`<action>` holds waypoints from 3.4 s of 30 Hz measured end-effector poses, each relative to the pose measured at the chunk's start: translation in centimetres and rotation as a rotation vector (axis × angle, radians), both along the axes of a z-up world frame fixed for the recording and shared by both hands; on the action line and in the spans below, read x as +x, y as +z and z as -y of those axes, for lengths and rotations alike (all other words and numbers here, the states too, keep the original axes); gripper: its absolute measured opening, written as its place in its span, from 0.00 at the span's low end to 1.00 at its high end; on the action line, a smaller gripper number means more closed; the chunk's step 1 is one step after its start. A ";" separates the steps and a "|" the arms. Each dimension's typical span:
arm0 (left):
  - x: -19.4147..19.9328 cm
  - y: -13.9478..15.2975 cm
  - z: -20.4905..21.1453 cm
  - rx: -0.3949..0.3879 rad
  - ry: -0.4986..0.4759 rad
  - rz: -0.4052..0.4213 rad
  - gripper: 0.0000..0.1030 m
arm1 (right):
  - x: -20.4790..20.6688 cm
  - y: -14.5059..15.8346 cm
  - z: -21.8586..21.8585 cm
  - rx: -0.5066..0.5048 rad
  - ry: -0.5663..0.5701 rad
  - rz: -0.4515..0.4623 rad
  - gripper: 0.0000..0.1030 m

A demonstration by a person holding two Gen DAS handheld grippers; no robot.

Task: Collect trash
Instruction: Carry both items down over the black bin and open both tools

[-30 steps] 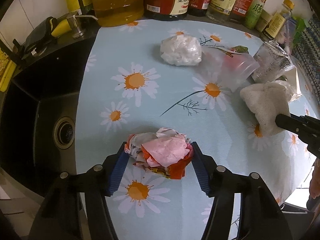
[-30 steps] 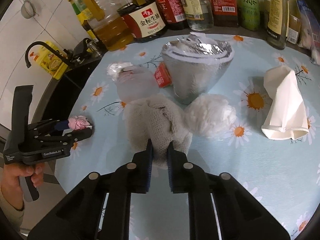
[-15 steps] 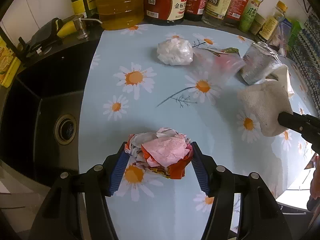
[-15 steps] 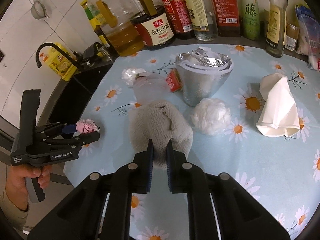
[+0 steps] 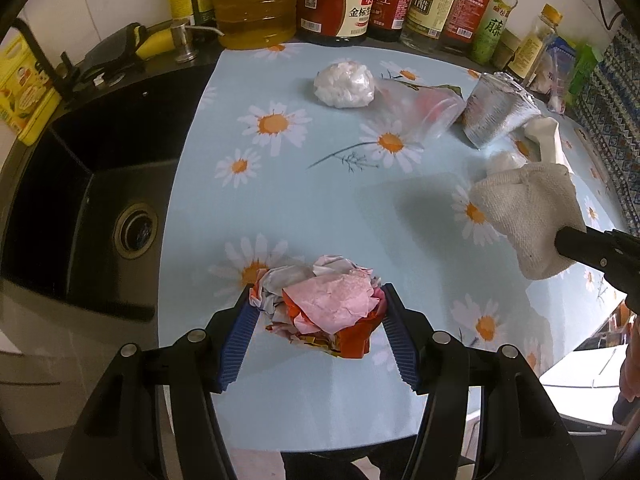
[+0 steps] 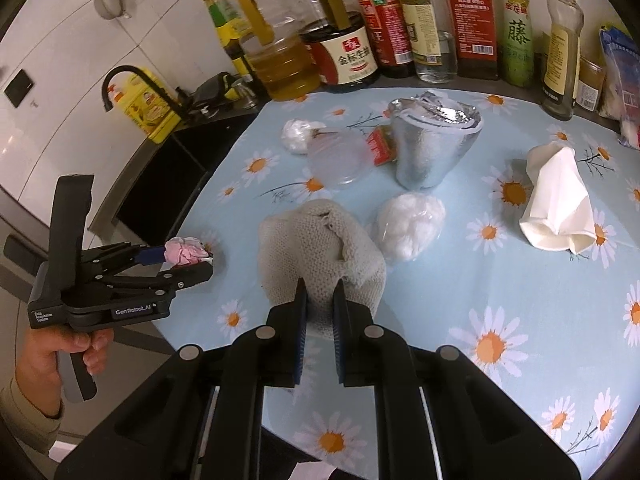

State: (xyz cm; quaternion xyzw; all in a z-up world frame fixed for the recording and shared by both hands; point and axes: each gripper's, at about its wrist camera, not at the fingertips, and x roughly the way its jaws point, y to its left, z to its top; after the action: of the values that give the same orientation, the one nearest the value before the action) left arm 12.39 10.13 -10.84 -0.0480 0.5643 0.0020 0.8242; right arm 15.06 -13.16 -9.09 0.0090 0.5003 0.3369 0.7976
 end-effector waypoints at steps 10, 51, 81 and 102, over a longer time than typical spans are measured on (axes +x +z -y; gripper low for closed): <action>-4.0 0.0 0.5 -0.025 0.056 -0.006 0.57 | -3.2 0.3 -0.1 0.009 0.073 -0.002 0.13; -19.1 -8.5 0.8 -0.146 0.227 -0.266 0.58 | -16.1 -8.4 -4.8 -0.163 0.451 -0.174 0.13; -18.6 -11.4 0.5 -0.180 0.221 -0.345 0.74 | -16.0 -10.4 -6.3 -0.194 0.448 -0.209 0.18; -17.8 -9.4 1.3 -0.164 0.202 -0.316 0.74 | -15.3 -9.5 -4.6 -0.154 0.392 -0.192 0.27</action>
State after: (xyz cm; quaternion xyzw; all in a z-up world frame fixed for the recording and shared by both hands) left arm -5.43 8.82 -20.25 -0.1704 0.6770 0.0460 0.7145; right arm -0.28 -8.52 -18.61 -0.1171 0.5904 0.4439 0.6638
